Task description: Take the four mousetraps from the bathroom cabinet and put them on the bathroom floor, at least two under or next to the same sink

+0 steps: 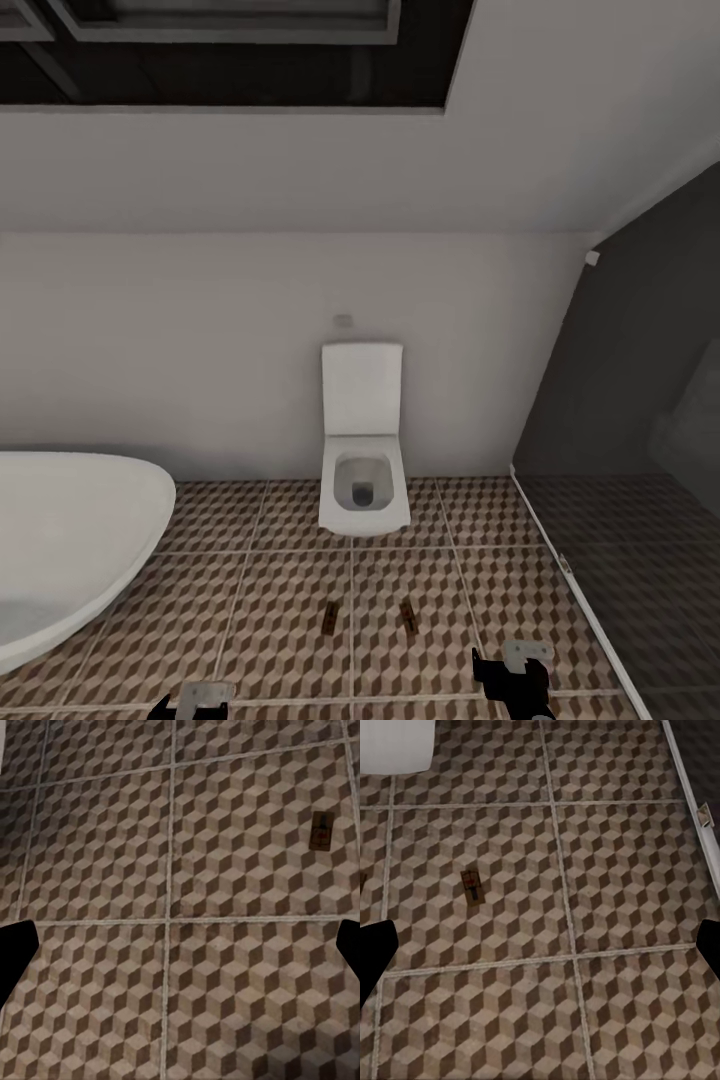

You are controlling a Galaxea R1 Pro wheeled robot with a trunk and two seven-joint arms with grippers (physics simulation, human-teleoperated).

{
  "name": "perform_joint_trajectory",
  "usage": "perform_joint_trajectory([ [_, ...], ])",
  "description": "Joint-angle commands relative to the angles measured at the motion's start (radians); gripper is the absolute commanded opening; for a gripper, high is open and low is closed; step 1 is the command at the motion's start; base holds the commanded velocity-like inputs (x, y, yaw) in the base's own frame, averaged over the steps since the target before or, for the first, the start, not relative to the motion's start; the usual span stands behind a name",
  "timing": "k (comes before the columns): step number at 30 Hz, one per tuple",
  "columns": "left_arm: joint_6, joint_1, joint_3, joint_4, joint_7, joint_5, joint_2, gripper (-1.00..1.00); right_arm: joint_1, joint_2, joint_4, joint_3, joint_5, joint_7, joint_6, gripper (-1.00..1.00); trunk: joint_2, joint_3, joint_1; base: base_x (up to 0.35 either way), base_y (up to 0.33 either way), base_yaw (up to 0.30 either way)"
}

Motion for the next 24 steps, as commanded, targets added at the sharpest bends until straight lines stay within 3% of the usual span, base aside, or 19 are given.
perform_joint_trajectory([
  [1, -0.004, -0.001, -0.008, 0.003, 0.003, 0.003, -0.001, 1.0, -0.001, 0.0, 0.001, 0.009, -0.01, -0.001, -0.003, 1.0, -0.002, 0.0, 0.001, 0.0, 0.0, 0.0],
  [24, -0.003, 0.0, -0.008, 0.003, 0.003, 0.002, -0.001, 1.0, -0.001, 0.0, 0.001, 0.009, -0.01, -0.001, -0.003, 1.0, -0.002, 0.037, 0.001, 0.0, 0.0, 0.0],
])
